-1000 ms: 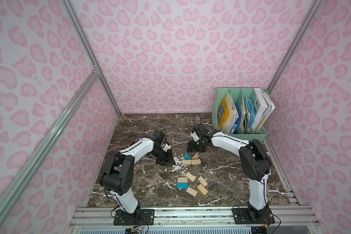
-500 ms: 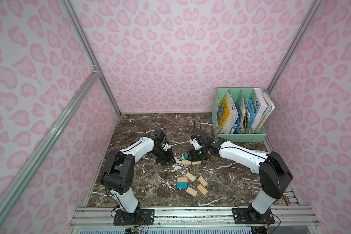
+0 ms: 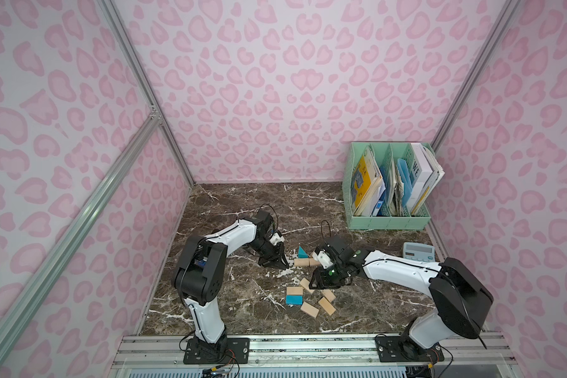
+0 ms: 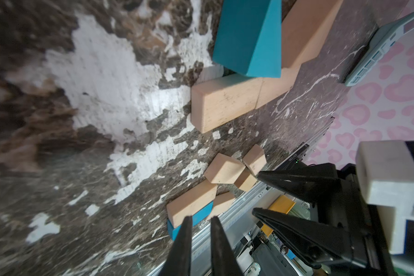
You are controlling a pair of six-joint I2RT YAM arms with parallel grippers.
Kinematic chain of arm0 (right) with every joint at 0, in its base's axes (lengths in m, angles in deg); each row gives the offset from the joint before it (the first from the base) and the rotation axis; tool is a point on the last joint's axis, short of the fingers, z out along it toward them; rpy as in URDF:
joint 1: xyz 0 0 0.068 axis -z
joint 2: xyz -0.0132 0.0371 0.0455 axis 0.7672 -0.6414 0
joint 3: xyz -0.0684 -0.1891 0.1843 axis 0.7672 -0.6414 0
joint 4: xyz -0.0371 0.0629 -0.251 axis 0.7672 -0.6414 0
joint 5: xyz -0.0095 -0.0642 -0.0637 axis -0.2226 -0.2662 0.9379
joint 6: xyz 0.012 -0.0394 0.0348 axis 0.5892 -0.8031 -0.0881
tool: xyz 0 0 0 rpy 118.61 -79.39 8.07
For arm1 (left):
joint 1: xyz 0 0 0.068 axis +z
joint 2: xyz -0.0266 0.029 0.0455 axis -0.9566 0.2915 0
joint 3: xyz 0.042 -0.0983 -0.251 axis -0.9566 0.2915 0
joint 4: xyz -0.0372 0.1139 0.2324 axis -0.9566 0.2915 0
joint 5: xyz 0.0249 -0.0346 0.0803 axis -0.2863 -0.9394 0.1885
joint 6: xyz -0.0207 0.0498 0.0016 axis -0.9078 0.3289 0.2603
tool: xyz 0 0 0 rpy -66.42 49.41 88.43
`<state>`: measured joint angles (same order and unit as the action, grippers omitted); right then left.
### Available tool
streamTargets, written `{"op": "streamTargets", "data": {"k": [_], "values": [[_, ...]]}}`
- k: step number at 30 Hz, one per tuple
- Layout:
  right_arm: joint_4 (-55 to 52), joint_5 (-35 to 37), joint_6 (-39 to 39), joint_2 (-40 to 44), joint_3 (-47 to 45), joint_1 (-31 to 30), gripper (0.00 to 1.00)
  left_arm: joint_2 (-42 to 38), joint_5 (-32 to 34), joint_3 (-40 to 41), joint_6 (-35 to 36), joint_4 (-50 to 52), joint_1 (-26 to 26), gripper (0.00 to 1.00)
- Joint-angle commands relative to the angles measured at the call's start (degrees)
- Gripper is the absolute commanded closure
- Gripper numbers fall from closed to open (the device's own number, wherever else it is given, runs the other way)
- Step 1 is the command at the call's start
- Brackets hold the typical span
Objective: Assemble a carrot with building blocks
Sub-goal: Assemble the building block at the center of the board.
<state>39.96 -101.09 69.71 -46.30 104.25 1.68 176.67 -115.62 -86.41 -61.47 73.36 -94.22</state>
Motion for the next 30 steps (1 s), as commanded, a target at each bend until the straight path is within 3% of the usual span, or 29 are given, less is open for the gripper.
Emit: {"op": "streamTargets", "data": {"k": [1, 7, 11, 16, 30], "values": [[2.13, -2.76, 0.77, -1.70, 0.27, -0.38, 0.53, 0.30, -0.66, 0.38, -0.44, -0.30, -0.61, 0.82], [1.51, -2.99, 0.69, -3.11, 0.71, -0.48, 0.53, 0.87, -0.39, 0.79, -0.52, -0.64, -1.90, 0.80], [0.70, -3.45, 0.71, -4.91, 0.84, -0.35, 0.53, 0.75, 0.21, 2.09, -0.97, -1.37, -2.32, 0.69], [0.76, -3.14, -0.14, -6.83, 1.79, -0.24, 0.53, 0.60, 0.42, 2.45, -1.46, -2.19, -2.34, 0.68], [1.20, -1.59, -2.03, -10.49, 5.68, 3.80, 0.54, 4.07, -0.75, 2.99, -1.78, -4.59, -2.61, 0.82]]}}
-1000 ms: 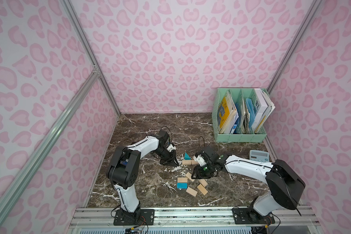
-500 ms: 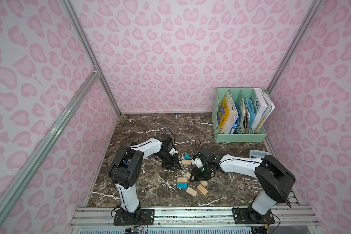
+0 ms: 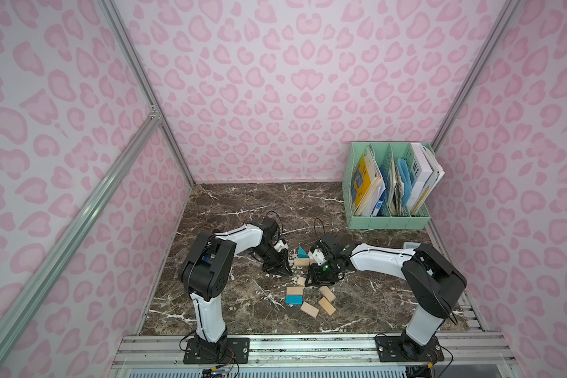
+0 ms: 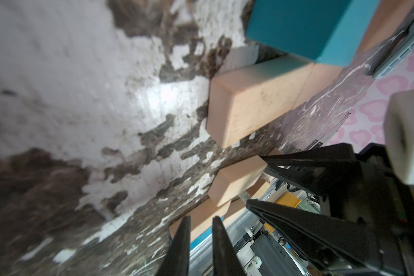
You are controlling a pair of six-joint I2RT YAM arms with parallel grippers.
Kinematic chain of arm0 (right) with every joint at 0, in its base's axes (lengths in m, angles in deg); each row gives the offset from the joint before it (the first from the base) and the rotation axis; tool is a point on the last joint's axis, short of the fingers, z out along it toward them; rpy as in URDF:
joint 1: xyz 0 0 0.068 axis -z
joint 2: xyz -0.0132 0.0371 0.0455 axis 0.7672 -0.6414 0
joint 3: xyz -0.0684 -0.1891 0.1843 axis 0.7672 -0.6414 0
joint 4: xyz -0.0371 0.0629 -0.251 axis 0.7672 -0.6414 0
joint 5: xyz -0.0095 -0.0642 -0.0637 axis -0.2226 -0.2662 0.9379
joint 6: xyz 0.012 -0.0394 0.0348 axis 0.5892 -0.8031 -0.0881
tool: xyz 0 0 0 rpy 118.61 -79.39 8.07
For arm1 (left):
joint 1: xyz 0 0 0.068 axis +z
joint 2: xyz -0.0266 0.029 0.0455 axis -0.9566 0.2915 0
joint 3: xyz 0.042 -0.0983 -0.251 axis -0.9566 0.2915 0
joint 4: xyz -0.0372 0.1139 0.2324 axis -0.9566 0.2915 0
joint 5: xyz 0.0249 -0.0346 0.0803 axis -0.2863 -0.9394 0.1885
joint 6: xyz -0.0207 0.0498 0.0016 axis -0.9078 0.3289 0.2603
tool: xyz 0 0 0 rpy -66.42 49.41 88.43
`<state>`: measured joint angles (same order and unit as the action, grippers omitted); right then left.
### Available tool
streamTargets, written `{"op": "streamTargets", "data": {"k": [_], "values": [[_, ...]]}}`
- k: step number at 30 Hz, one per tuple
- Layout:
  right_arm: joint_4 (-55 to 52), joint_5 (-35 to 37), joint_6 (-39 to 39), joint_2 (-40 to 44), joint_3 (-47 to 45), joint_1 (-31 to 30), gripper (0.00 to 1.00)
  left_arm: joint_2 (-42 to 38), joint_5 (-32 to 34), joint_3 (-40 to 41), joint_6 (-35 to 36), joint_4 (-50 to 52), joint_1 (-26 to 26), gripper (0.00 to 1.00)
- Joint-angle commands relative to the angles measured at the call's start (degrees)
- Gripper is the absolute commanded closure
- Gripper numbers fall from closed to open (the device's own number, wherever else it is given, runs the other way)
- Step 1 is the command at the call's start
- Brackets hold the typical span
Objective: Assemble a carrot with building blocks
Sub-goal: Assemble the building block at the center of the board.
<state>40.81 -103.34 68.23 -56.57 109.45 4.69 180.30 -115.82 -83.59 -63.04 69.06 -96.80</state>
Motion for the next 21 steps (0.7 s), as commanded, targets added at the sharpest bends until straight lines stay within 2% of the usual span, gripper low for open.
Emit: {"op": "streamTargets", "data": {"k": [1, 8, 14, 21], "values": [[0.54, 0.43, -0.53, -0.23, 0.72, 1.10, 0.54, 0.54, -0.62, 0.28, -0.15, -0.29, -0.01, 0.83], [1.13, -2.35, -0.48, -0.65, 1.32, 1.48, 0.54, 1.11, -1.89, 1.05, -0.66, -1.15, -1.06, 0.87], [0.77, -4.03, -0.10, 0.27, -0.23, 1.55, 0.54, 1.41, -2.67, 2.02, -1.25, -2.39, -1.49, 0.77], [2.73, -5.62, 1.81, 2.59, -4.19, 1.75, 0.54, 2.06, -3.36, 1.67, -1.12, -2.67, -2.17, 0.77]]}}
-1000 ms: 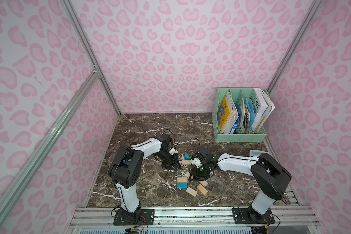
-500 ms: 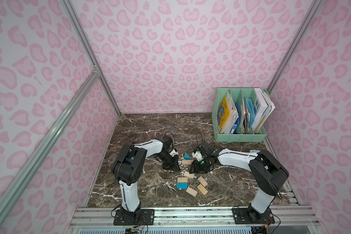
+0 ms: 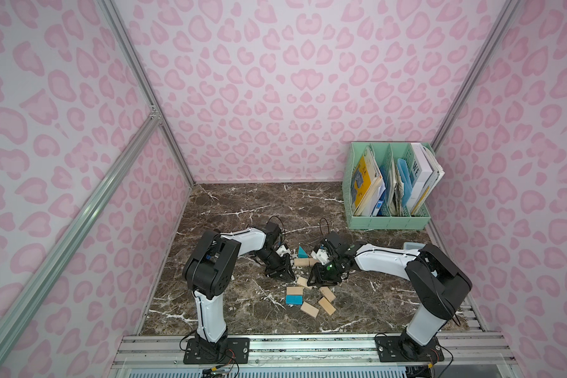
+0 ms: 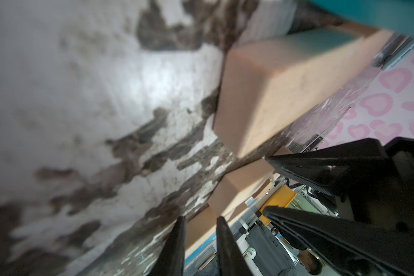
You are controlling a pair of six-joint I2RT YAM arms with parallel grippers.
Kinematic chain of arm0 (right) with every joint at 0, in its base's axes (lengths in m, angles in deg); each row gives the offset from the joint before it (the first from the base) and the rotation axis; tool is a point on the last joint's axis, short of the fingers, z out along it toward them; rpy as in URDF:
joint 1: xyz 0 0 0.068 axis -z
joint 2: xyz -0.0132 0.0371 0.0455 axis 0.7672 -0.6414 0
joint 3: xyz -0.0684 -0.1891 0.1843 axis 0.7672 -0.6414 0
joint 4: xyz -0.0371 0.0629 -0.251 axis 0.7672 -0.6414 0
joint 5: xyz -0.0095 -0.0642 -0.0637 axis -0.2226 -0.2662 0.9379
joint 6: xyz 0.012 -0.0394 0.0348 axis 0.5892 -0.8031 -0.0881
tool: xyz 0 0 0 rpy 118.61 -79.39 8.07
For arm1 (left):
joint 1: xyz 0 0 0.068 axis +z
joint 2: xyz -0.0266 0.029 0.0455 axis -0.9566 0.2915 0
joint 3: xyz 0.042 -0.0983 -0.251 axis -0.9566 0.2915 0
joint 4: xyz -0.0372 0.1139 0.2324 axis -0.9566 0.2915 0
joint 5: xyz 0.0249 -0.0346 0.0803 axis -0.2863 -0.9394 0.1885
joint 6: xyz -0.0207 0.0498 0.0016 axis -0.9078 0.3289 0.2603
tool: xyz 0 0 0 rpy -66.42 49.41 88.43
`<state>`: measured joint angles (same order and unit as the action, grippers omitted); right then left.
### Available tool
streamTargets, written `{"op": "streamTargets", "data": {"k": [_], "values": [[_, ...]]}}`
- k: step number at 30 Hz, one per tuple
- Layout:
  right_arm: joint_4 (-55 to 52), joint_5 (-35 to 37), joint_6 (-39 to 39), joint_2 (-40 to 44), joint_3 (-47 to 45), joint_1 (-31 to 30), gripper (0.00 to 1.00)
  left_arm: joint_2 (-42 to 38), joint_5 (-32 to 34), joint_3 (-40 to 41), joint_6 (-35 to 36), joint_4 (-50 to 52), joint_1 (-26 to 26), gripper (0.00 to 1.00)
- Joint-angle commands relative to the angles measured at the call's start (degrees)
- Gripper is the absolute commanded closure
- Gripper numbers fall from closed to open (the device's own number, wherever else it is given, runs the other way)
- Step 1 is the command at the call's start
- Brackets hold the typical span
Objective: Assemble a carrot with building blocks
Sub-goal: Assemble the building block at the center of the board.
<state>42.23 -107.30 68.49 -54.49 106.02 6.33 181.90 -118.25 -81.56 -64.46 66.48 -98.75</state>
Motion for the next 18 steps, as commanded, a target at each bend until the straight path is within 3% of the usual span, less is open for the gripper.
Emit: {"op": "streamTargets", "data": {"k": [1, 6, 18], "values": [[1.54, -2.11, 1.75, 0.61, -0.89, 0.07, 0.54, 0.65, -1.09, -0.55, 0.30, -0.10, -0.36, 0.78], [2.70, -3.57, 2.18, 0.24, -0.62, -0.18, 0.54, 1.37, -1.31, -1.46, 0.52, 0.18, -1.02, 0.87], [3.81, -5.79, 1.59, -2.63, 1.03, -0.22, 0.54, 2.87, -0.20, -1.64, 1.27, 0.80, -1.34, 0.88]]}}
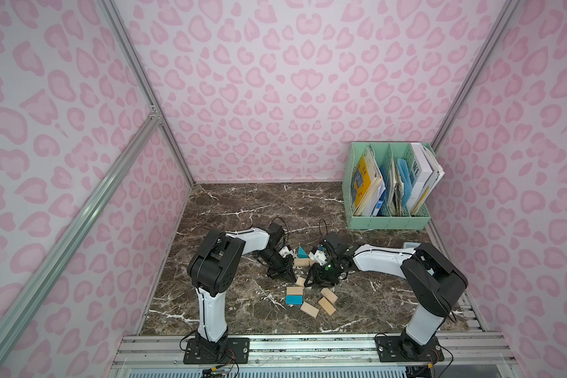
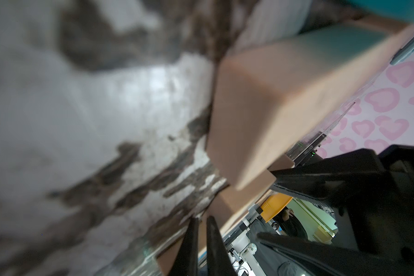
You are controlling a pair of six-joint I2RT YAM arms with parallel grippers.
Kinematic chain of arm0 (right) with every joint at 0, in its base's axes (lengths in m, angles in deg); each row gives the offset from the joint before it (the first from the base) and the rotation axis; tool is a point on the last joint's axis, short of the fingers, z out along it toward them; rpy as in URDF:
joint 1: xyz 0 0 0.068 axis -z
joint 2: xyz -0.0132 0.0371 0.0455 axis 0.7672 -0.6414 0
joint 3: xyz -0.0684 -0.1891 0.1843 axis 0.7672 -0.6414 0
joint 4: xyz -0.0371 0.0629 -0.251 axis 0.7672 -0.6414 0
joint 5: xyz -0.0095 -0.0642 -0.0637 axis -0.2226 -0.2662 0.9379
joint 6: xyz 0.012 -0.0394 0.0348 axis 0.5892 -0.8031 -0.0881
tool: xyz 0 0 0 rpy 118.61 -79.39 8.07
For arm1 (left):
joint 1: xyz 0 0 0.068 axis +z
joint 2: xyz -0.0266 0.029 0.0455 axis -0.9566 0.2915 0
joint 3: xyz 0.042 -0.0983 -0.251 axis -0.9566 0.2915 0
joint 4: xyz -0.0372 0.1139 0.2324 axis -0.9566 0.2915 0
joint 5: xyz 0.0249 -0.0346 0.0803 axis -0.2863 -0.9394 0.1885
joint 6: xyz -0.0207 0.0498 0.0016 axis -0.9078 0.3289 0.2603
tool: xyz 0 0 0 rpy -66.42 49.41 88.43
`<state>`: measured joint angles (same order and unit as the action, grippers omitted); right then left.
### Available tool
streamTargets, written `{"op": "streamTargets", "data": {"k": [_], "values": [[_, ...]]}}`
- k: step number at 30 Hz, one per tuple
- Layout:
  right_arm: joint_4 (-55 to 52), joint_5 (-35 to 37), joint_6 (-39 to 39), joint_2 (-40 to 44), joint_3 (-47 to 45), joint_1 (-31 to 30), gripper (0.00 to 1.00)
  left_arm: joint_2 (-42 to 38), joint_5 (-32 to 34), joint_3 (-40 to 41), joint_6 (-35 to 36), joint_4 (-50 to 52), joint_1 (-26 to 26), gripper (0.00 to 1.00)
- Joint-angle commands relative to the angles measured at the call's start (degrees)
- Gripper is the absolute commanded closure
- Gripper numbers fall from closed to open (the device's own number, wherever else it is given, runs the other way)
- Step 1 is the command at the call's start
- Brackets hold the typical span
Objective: Assemble a carrot with building blocks
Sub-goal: Assemble the building block at the center of the board.
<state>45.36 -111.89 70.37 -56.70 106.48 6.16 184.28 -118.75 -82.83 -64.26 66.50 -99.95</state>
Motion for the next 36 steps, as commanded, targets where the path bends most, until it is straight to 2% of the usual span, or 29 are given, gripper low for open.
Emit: {"op": "streamTargets", "data": {"k": [1, 20, 36], "values": [[0.64, -1.23, -0.38, -0.68, 0.78, -0.05, 0.54, 0.67, 0.22, -0.46, 1.07, 0.82, -0.12, 0.88], [-0.43, -0.84, -1.61, -4.87, 7.53, 2.27, 0.55, 1.01, 1.31, -3.38, 1.16, 2.42, -0.18, 0.88], [-0.63, 0.51, -1.77, -5.01, 8.06, 2.90, 0.55, 1.02, 3.35, -5.02, 0.63, 3.06, 0.22, 0.87]]}}
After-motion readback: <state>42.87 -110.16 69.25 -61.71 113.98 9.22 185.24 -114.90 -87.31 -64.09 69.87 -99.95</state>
